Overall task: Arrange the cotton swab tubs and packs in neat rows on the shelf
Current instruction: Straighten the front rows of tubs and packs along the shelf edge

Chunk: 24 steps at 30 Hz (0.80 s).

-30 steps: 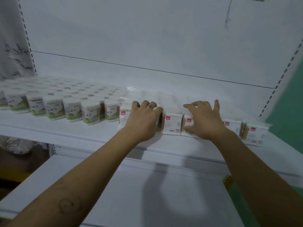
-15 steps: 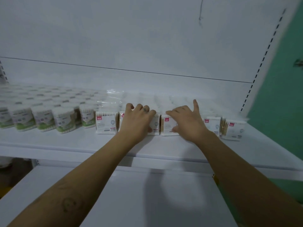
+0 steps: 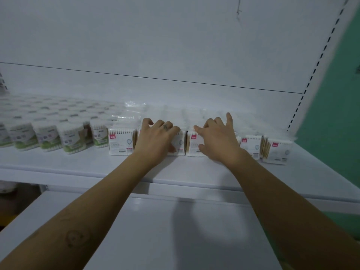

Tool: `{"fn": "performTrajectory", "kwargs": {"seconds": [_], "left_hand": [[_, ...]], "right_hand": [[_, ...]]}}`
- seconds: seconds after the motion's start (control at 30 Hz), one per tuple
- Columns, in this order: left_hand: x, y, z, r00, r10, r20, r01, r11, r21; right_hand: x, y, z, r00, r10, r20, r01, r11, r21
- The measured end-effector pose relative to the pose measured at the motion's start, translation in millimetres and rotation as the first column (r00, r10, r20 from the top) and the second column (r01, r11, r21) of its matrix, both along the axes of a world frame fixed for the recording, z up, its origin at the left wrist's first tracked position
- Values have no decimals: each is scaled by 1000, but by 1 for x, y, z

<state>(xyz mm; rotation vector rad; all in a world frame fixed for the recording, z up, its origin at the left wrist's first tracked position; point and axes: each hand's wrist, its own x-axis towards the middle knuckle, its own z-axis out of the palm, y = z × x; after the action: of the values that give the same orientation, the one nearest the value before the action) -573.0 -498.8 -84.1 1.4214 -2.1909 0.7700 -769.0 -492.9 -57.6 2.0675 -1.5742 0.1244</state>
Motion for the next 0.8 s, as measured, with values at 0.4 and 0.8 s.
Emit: {"fn": "performTrajectory", "kwargs": {"seconds": [0.4, 0.8], "left_hand": [[-9, 3, 6, 997, 70, 29, -71, 997, 41], [-38, 14, 24, 977, 210, 27, -212, 972, 98]], "right_hand": [[3, -8, -1, 997, 48, 54, -45, 997, -65], [-35, 6, 25, 963, 106, 246, -112, 994, 12]]}}
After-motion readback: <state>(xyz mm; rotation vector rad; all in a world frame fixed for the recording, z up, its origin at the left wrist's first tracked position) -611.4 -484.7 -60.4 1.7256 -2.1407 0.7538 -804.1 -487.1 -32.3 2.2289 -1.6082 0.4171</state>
